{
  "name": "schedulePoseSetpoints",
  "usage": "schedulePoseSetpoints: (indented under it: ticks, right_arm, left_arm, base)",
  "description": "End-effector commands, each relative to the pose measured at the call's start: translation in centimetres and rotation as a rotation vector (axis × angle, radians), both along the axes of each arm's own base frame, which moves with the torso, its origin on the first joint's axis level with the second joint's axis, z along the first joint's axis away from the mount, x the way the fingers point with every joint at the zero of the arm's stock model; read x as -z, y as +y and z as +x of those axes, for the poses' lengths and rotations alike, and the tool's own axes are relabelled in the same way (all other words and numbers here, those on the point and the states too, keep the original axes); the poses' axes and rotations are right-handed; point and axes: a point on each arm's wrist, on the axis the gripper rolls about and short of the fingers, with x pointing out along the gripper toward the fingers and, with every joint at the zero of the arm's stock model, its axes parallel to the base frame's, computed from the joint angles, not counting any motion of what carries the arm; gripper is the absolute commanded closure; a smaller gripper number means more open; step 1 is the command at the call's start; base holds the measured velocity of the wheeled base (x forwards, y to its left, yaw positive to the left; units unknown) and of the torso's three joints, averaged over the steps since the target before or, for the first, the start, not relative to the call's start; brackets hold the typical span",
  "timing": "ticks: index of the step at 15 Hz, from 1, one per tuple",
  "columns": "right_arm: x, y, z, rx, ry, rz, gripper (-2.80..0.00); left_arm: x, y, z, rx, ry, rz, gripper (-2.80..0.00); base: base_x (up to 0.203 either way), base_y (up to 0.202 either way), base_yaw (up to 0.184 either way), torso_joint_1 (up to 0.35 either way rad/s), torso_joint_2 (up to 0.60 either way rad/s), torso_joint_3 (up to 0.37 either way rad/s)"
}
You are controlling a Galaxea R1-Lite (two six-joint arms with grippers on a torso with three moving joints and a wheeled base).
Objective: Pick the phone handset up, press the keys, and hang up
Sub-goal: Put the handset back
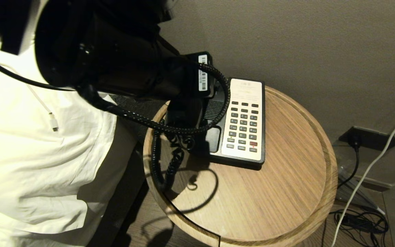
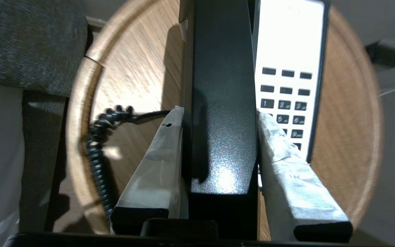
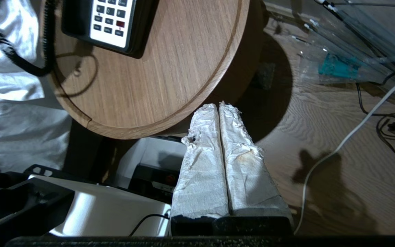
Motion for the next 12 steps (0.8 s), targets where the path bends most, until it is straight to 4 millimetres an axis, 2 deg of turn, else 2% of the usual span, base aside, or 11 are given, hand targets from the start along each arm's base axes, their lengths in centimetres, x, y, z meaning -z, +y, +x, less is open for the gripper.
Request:
schedulePoseSetpoints:
  ticks: [1,4,12]
  right_arm:
    - [0.5,-1.1,-1.1,0.001,-0.015,0.018,0.00]
    - [1.7,-1.7,-1.7,-0.004,0.001,0.002,0.00]
    - [2.6,-2.0,-2.0,-0.006,0.011,-0.005,0.00]
  left_arm:
    - [1.1,-1.2,0.9,-0.002,0.013,0.024,0.00]
    - [1.5,-1.8,1.3,-0.012,-0.005,0.041,0.00]
    - [1.9,-2.4,1.2,-0.002,-0.002,0.060,0.00]
  base:
    - [0.000,0.000,0.000,0.000,0.00,0.000]
    - [0.000,0.000,0.000,0.000,0.00,0.000]
    - [0.000,0.000,0.000,0.000,0.00,0.000]
